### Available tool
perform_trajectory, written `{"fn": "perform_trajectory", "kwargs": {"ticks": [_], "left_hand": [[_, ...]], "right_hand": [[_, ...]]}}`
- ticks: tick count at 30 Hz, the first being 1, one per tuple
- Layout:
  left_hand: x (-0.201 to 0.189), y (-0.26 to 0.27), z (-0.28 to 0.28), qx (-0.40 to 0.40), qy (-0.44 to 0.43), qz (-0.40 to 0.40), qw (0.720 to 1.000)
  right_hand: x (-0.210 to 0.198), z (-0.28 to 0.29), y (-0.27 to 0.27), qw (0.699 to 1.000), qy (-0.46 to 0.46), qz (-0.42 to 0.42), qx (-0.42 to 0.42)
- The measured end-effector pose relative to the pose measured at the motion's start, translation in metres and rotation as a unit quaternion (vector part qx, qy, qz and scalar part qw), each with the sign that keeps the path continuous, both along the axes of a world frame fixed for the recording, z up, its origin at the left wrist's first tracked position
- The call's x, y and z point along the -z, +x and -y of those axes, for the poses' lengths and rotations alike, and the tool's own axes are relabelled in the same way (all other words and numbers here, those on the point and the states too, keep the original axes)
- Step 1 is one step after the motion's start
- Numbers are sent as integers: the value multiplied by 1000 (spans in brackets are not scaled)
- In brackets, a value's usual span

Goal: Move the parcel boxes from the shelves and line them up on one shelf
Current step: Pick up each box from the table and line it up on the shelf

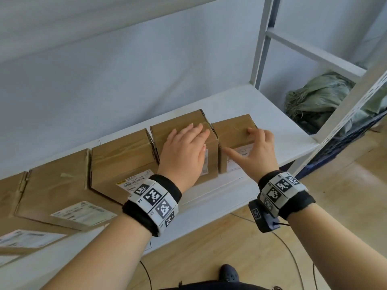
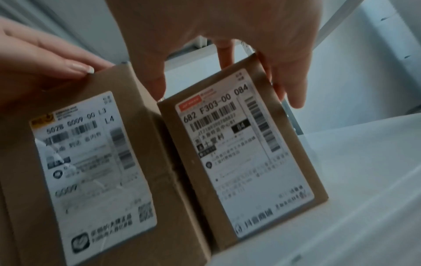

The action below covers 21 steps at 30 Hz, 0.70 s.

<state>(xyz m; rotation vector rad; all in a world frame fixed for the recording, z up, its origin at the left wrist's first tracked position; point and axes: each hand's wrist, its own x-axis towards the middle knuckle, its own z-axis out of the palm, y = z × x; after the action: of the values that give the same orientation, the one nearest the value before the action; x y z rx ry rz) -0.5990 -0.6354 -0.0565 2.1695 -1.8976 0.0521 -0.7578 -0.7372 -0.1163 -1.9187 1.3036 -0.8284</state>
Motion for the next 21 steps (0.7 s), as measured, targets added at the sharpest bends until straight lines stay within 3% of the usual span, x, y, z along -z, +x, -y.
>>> {"fn": "perform_trajectory", "kwargs": {"ticks": [5, 11, 21], "left_hand": [[3, 0, -1, -4, -12, 3, 1000], [5, 0, -1, -7, -21, -3, 1000], [5, -1, -1, -10, -23, -19, 999]], "right_hand": [[-14, 22, 3, 1000, 4, 12, 14], [-15, 47, 0, 994, 111, -1, -22], [-15, 46, 2, 993, 111, -31, -39]]}}
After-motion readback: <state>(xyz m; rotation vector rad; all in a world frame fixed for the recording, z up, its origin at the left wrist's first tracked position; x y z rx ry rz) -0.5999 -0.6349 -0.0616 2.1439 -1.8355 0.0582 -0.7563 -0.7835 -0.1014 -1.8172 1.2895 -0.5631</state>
